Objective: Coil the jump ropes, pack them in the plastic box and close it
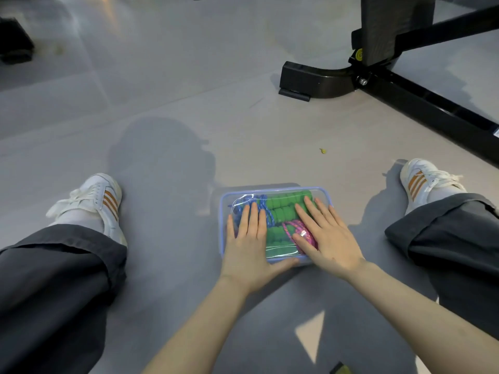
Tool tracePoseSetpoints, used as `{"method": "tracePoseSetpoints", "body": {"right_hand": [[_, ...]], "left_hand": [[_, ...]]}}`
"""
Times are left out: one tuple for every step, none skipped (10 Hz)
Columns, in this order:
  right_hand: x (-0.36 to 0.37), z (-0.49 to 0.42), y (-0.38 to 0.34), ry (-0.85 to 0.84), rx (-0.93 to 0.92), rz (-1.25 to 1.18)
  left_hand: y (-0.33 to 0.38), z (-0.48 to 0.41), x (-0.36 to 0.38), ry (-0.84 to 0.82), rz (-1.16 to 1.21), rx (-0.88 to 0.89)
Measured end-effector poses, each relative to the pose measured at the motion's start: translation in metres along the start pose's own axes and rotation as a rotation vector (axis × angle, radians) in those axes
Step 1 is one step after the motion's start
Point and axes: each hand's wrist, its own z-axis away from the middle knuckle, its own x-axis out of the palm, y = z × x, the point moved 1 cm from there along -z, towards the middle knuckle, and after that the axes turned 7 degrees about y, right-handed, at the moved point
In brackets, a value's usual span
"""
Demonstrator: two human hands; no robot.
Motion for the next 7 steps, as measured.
{"method": "tracePoseSetpoints", "body": {"right_hand": [[-0.005,0.006,0.001,-0.046,0.006,-0.006],[-0.005,0.016,0.0,-0.054,0.045,-0.024],[-0.01,0.028,-0.004,-0.079,0.064,-0.017],[-0.021,0.032,-0.005,-0.155,0.046,0.028],[-0.041,0.029,-0.01,-0.152,0.03,0.075],[-0.075,0.02,-0.023,-0.114,-0.022,0.11],[-0.131,0.011,-0.041,-0.031,-0.046,0.123]], "left_hand": [[0.004,0.004,0.007,0.001,0.009,0.015],[0.005,0.005,0.004,0.005,0.024,0.081],[0.01,0.011,-0.004,-0.064,-0.027,0.109],[0.012,0.019,-0.012,-0.152,-0.088,0.089],[0.013,0.022,-0.032,-0.148,-0.202,0.105],[0.014,0.02,-0.074,-0.053,-0.267,0.111],[0.023,0.015,-0.132,0.055,-0.34,0.084]]}}
